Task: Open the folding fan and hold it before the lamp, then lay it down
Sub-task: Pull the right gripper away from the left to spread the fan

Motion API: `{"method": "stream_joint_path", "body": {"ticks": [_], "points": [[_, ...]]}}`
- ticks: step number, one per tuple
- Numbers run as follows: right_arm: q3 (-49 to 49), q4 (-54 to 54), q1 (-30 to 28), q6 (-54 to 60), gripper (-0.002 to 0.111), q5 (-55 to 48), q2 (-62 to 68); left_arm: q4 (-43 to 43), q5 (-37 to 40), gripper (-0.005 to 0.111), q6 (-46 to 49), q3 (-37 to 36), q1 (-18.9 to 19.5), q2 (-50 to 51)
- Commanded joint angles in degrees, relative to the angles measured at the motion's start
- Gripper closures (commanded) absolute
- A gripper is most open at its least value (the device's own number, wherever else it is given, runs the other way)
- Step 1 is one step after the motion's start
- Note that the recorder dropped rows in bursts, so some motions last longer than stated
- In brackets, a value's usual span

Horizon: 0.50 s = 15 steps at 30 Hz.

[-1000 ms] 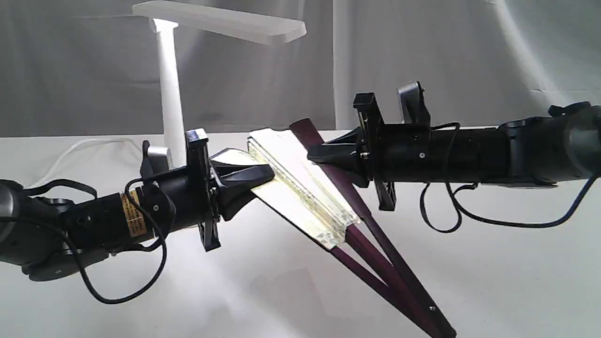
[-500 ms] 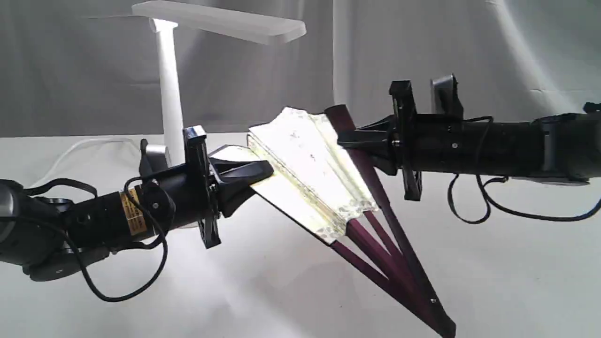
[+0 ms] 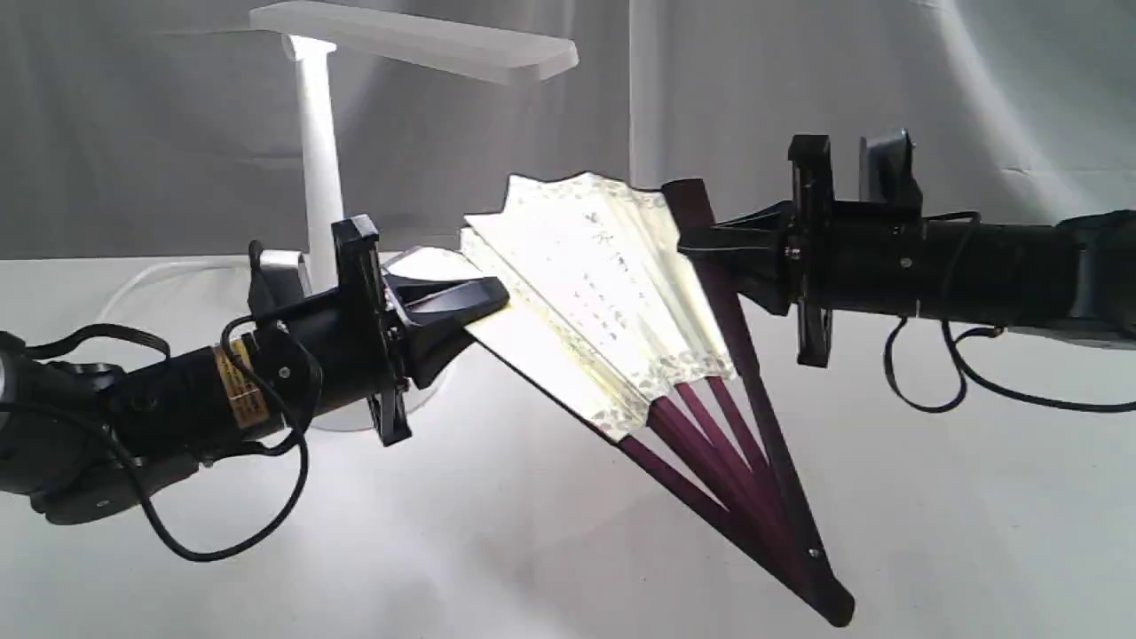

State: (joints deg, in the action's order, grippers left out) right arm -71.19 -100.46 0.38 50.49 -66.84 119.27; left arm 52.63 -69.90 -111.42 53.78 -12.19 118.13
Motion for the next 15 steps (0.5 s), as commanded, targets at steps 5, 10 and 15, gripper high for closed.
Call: {"method": "stream_joint_path", "body": {"ticks": [5, 10, 15], "points": [[-0.24, 0.51, -2.59, 0.66, 0.108, -1.22, -0.25, -6.02, -0.07, 0.107, 0.63, -3.47, 0.23, -1.36], [-0.24, 0.51, -4.52, 0.66, 0.108, -2.8, -0.25, -11.07, -0.07, 0.107, 2.22, -7.63, 0.23, -1.77], [-0.24, 0.51, -6.6, 0.66, 0.108, -3.12, -0.25, -12.3, -0.07, 0.107, 4.11, -9.8, 0.23, -3.05]]}}
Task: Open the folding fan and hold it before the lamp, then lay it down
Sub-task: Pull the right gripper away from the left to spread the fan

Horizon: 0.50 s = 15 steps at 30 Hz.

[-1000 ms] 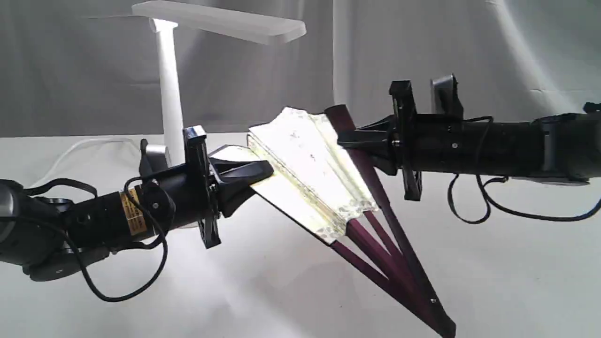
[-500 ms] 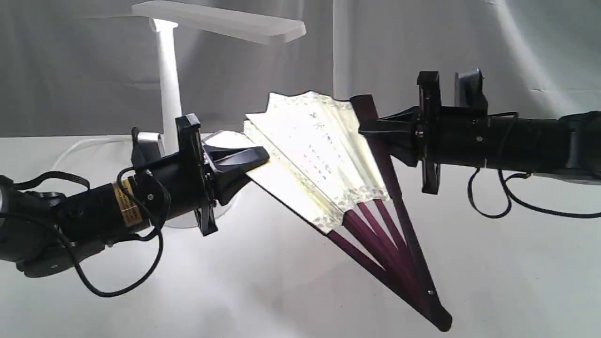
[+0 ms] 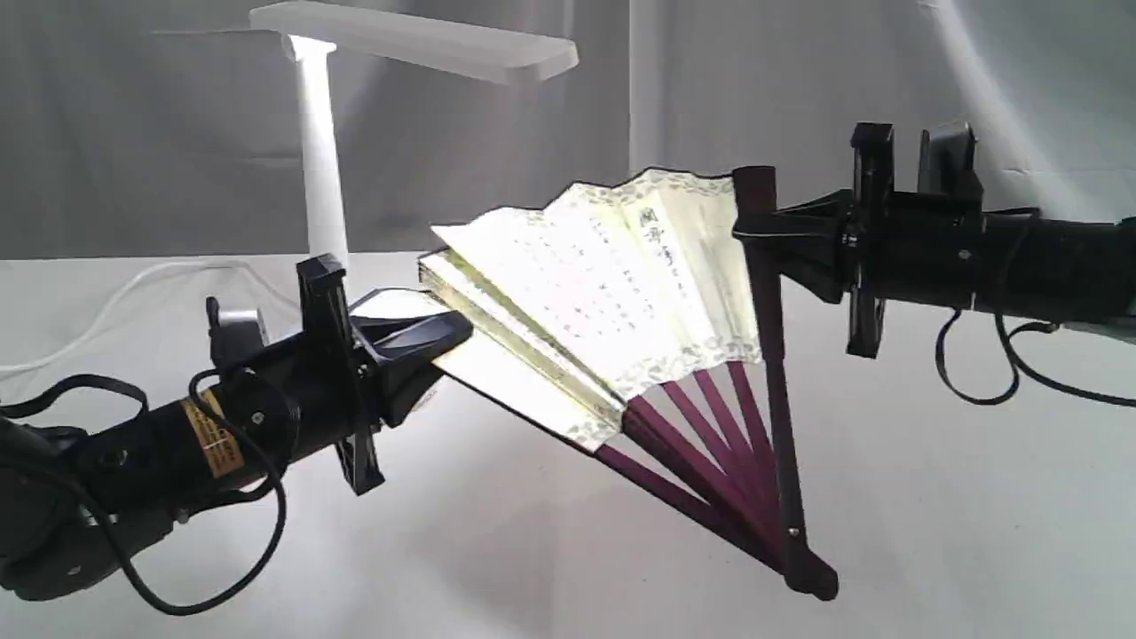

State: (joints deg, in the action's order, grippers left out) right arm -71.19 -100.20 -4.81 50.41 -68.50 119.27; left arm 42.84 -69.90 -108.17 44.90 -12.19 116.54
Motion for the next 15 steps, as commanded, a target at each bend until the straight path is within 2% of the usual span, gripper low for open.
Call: {"method": "stream_joint_path", "body": {"ticks": [1, 9, 15], "points": [[-0.24, 0.25, -1.77, 0.75, 0.108, -1.46, -0.25, -2.75, -0.07, 0.107, 1.22, -0.9, 0.23, -1.77], [-0.24, 0.25, -5.13, 0.75, 0.108, -1.46, -0.25, -3.28, -0.07, 0.107, 2.58, -0.92, 0.23, -5.67], [-0.24, 0.25, -7.86, 0.75, 0.108, -1.46, -0.25, -8.36, -0.07, 0.107, 3.72, -4.97, 0.23, -8.12]]}}
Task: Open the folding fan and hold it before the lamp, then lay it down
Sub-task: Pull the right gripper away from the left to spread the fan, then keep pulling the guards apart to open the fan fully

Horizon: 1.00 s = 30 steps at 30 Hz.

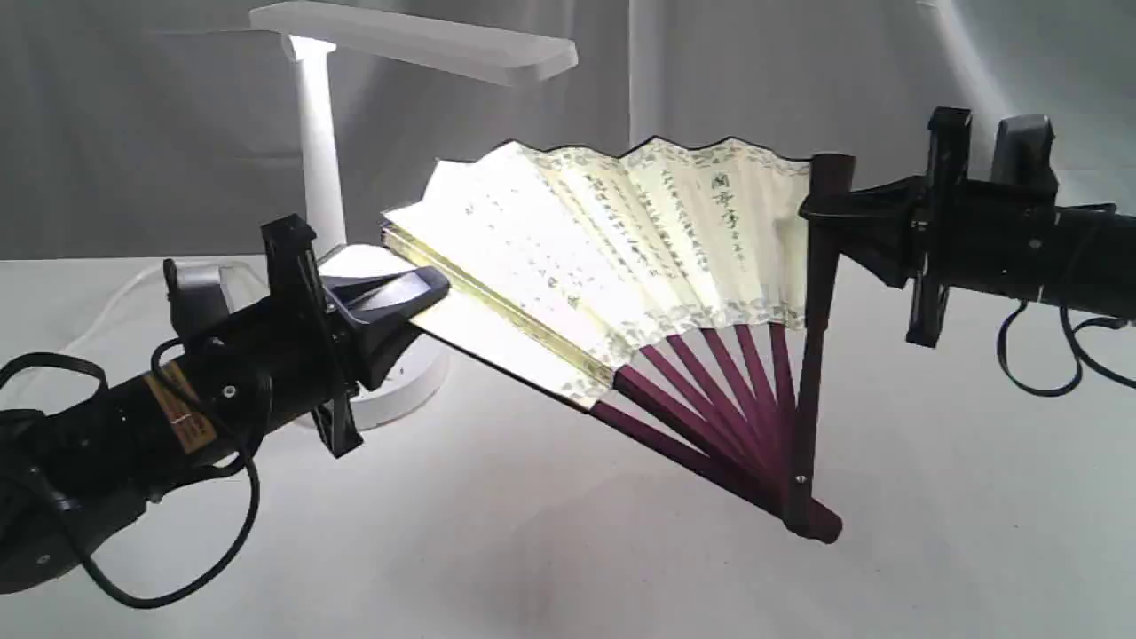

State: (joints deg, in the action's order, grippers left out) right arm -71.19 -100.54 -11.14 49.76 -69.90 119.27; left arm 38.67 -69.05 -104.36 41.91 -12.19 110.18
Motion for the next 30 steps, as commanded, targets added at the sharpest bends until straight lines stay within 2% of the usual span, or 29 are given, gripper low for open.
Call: {"method": "stream_joint_path", "body": {"ticks": [1, 12, 15, 25, 30], "points": [[-0.24, 0.59, -1.75, 1.4, 0.108, -0.07, -0.25, -4.74, -0.91, 0.107, 0.06, -2.72, 0.23, -2.15], [-0.24, 0.59, -8.22, 1.4, 0.108, -0.07, -0.25, -8.45, -0.91, 0.107, 2.96, -5.89, -0.12, -5.77], [-0.11, 0.94, -9.42, 1.4, 0.108, -0.07, -0.25, -11.46, -0.91, 0.107, 3.92, -5.89, -2.55, -6.03], [0.11, 1.54, -12.89, 1.21, 0.108, -0.07, -0.25, -29.23, -0.91, 0.107, 11.94, -5.89, -12.69, -6.03], [0.11, 1.54, -14.57, 1.21, 0.108, -0.07, -0.25, -32.54, -0.91, 0.107, 13.14, -5.89, -14.09, -6.03]]}}
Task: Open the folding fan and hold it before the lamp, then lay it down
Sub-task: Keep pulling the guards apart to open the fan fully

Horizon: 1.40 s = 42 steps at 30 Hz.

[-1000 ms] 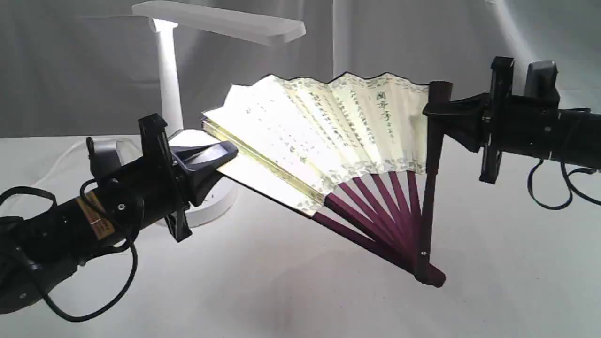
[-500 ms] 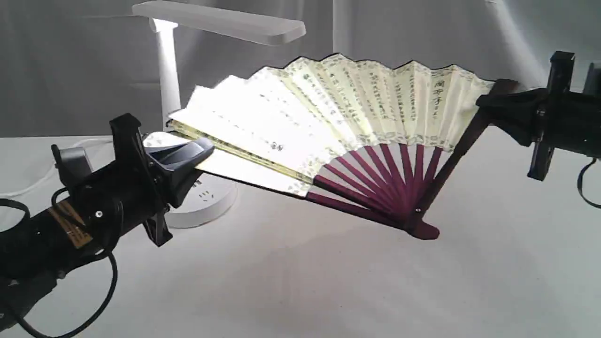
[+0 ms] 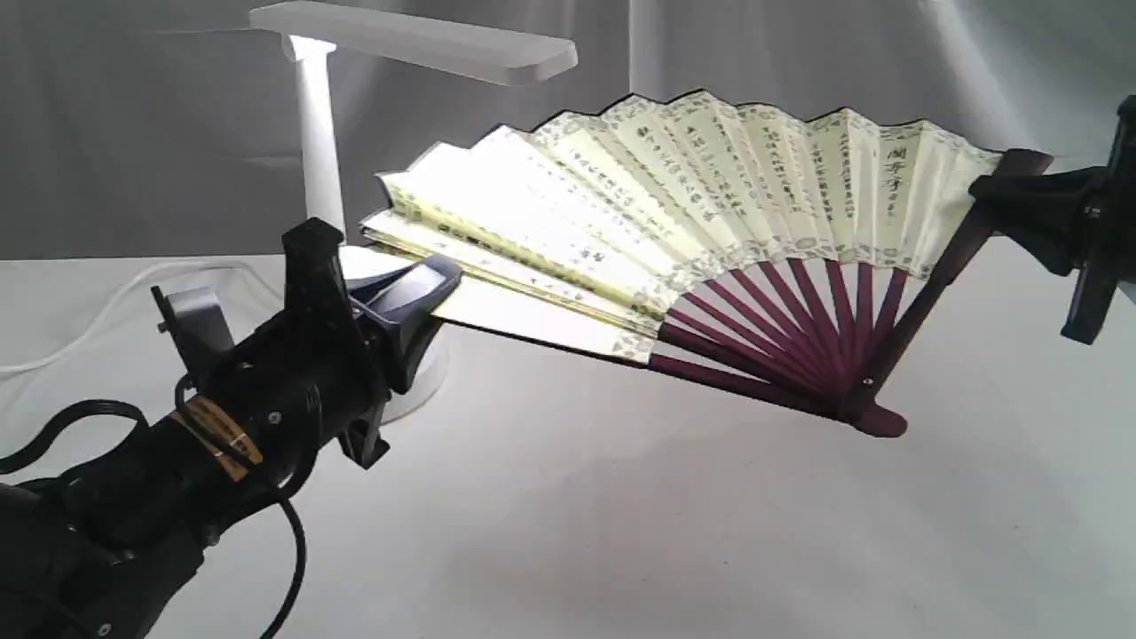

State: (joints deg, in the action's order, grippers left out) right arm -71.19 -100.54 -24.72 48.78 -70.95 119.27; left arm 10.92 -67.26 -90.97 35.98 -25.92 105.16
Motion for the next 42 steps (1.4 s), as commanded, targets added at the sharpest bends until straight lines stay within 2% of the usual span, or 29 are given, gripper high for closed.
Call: {"method": "stream_joint_path", "body": {"ticks": [1, 10, 33, 42], "points": [[0.11, 1.54, -1.24, 2.18, 0.108, 0.99, -0.25, -5.14, -2.7, 0.107, -0.24, 0.05, -0.36, -1.0], [0.11, 1.54, -2.81, 2.34, 0.108, 0.99, -0.25, -9.95, -2.7, 0.107, -0.21, -2.62, -0.36, -1.0], [0.11, 1.54, -6.79, 2.34, 0.108, 0.99, -0.25, -9.09, -2.7, 0.107, -0.42, -2.62, -0.36, -3.13], [0.11, 1.43, -6.78, 2.34, 0.108, 0.99, -0.25, -17.78, -2.7, 0.107, -0.36, -6.44, -5.52, -4.07]]}}
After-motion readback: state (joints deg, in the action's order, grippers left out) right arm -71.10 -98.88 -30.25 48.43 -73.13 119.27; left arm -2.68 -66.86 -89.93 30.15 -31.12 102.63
